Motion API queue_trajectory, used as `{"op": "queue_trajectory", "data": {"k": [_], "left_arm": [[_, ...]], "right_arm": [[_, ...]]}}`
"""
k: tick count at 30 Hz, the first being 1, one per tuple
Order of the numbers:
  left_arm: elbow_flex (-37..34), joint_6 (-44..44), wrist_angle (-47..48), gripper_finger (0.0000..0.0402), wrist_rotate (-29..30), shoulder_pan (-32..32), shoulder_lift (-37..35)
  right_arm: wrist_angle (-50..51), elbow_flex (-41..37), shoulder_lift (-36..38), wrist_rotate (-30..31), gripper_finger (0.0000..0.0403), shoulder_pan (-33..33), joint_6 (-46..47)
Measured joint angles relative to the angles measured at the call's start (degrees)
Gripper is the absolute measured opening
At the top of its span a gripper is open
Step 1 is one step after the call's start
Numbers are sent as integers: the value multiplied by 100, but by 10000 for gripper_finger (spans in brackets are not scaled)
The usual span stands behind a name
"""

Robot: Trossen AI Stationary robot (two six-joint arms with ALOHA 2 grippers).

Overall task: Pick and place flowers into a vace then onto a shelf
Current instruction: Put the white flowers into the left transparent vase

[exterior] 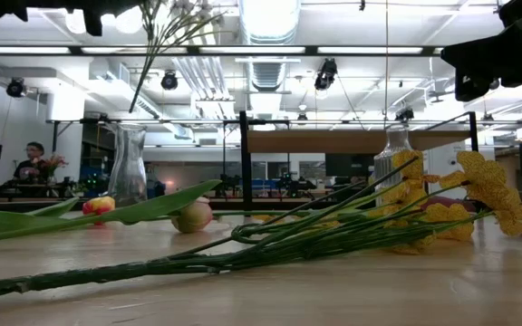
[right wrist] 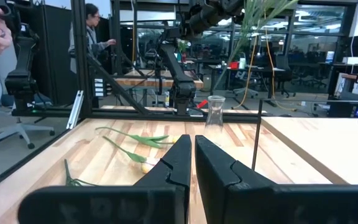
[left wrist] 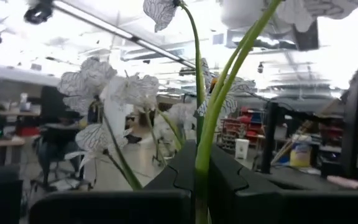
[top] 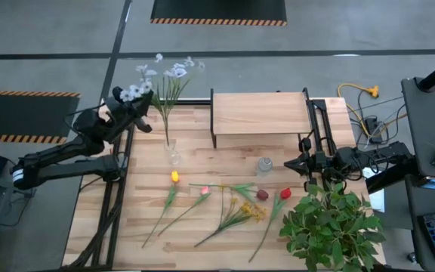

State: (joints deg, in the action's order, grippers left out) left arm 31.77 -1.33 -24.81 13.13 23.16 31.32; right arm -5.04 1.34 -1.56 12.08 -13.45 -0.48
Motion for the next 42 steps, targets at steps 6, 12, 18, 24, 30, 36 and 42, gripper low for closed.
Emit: {"op": "queue_trajectory", "data": {"k": [6, 12, 18, 24, 30, 36, 42], "left_arm": [[-147, -264, 26, 0, -320, -2, 25], [-446, -300, 21, 0, -526, -2, 14], [-848, -288, -303, 0, -719, 0, 14], [-1410, -270, -1040, 0, -927, -2, 12], [-1820, -110, -1102, 0, -927, -2, 14], [-1912, -41, -1148, 0, -938, -2, 10], [-1862, 63, -1131, 12, -938, -2, 13]], "right_arm": [[-1, 1, 0, 0, 13, -4, -2], [1, 0, 0, 0, 13, -4, -14], [1, 0, 0, 0, 13, -2, -11], [3, 0, 0, 0, 13, -2, -14], [3, 0, 0, 0, 13, -2, -14], [3, 0, 2, 0, 13, 0, -14], [3, 0, 4, 0, 13, 0, -14]]}}
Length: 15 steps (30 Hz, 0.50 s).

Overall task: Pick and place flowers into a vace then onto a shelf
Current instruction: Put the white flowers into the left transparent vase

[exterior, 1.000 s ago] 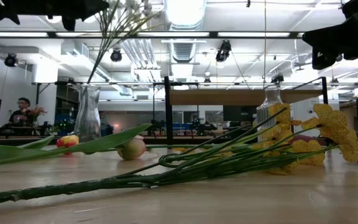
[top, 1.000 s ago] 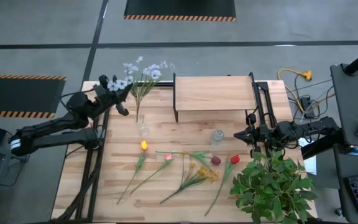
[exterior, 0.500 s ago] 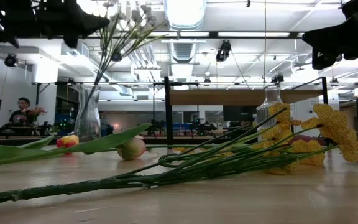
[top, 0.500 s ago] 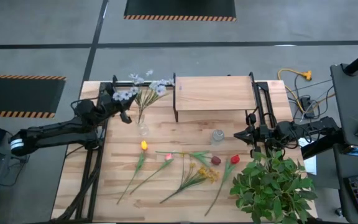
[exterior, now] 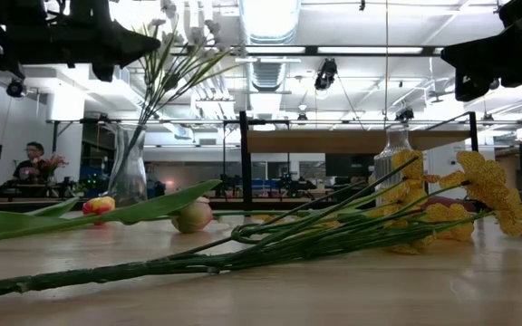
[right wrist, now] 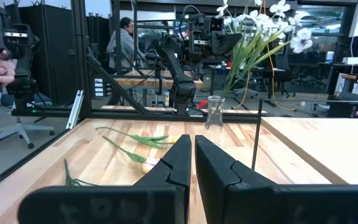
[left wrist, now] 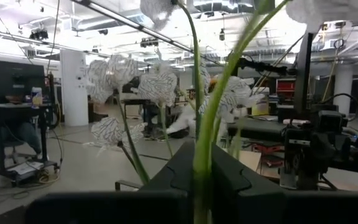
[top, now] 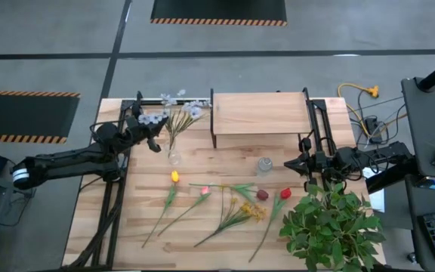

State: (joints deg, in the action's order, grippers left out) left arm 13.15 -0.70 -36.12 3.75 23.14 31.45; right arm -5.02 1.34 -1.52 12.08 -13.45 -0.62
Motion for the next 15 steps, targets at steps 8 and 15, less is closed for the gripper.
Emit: {"op": "queue_trajectory", "data": {"k": [8, 15], "left_arm": [[0, 199, 49, 90, 0, 0, -5], [208, 475, 598, 190, 0, 0, -5]], "right_arm": [[0, 2, 0, 0, 13, 0, -2], [0, 0, 0, 0, 13, 0, -2]]}}
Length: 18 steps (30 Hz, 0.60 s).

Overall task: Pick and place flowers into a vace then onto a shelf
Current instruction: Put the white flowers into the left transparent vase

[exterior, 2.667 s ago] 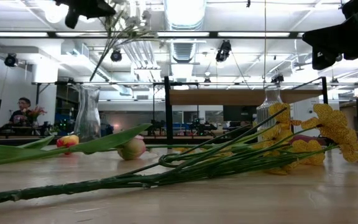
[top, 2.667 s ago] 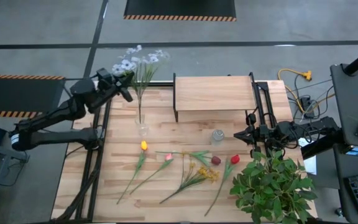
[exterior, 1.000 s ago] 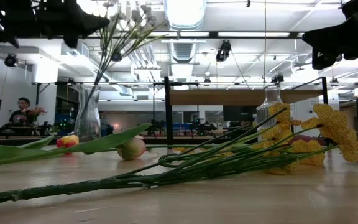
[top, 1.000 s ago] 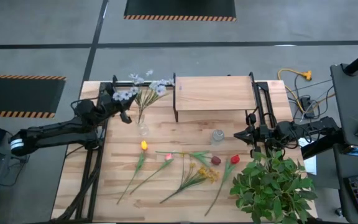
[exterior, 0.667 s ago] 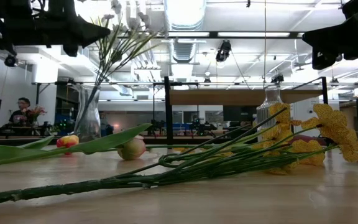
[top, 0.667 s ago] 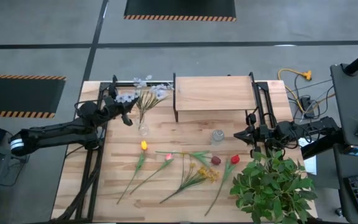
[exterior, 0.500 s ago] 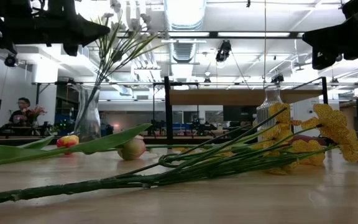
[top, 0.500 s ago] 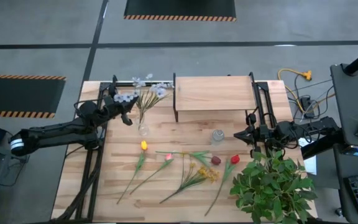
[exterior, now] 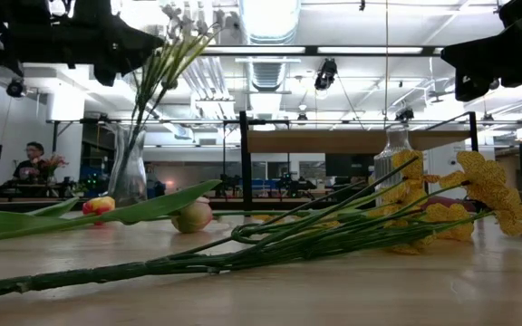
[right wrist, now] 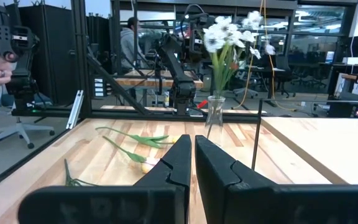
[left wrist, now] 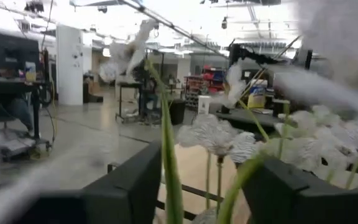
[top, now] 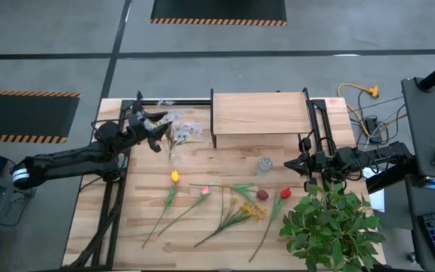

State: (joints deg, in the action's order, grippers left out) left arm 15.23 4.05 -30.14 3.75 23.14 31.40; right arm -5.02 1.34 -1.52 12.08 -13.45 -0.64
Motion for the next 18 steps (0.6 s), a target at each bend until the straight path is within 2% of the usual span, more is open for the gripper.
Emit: {"op": "queue_trajectory", "data": {"k": [6, 12, 18], "left_arm": [[555, 204, 766, 230, -129, 0, 0], [1646, 216, 2868, 251, -132, 0, 41], [2905, 460, 4998, 256, -162, 0, 175]], "right_arm": [[0, 1, -1, -1, 13, 0, 0], [0, 0, -2, 0, 13, 0, 2], [0, 0, -7, 0, 13, 0, 2]]}}
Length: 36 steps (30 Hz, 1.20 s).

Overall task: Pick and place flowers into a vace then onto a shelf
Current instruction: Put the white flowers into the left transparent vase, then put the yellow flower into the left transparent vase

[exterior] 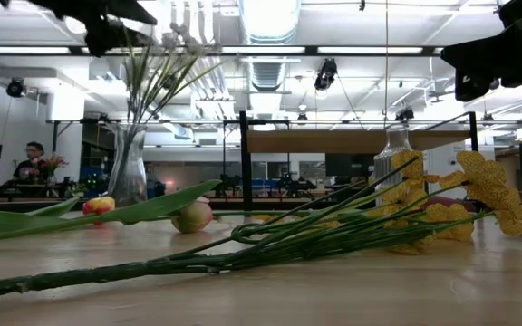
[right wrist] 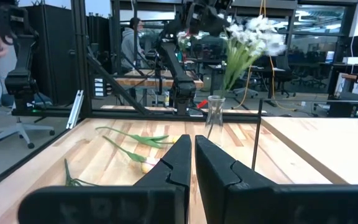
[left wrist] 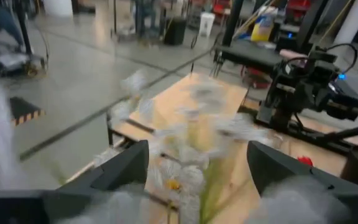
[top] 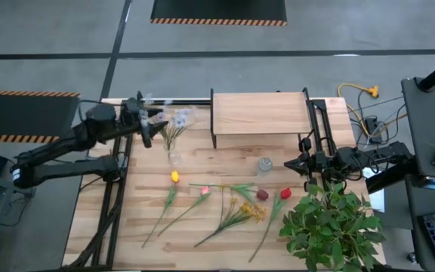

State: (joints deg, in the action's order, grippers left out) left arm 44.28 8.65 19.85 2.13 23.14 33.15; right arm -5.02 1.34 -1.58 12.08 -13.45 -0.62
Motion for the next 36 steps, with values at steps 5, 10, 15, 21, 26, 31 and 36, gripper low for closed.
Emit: {"op": "queue_trajectory", "data": {"k": [5, 10, 15, 21, 26, 31, 36], "left_arm": [[626, 29, 953, 256, -6, 0, 80], [816, 48, 1354, 256, -9, 0, 147], [873, 50, 1390, 256, -32, 1, 160], [1121, 52, 1399, 256, -210, 2, 161], [1564, 56, 1483, 256, -267, 2, 170], [2009, 187, 1558, 256, -266, 1, 163], [2247, 539, 1929, 256, -514, -94, 183]], "right_arm": [[-2, 0, 0, 0, 13, 0, 2], [-2, 0, 1, -1, 13, -4, 17], [-2, 0, 2, -2, 13, -4, 13], [-2, 0, 2, -2, 13, -4, 2], [-2, 0, 2, -1, 13, -4, 2], [-2, 0, 2, -2, 13, -2, 10], [-2, 0, 2, -2, 13, -2, 19]]}}
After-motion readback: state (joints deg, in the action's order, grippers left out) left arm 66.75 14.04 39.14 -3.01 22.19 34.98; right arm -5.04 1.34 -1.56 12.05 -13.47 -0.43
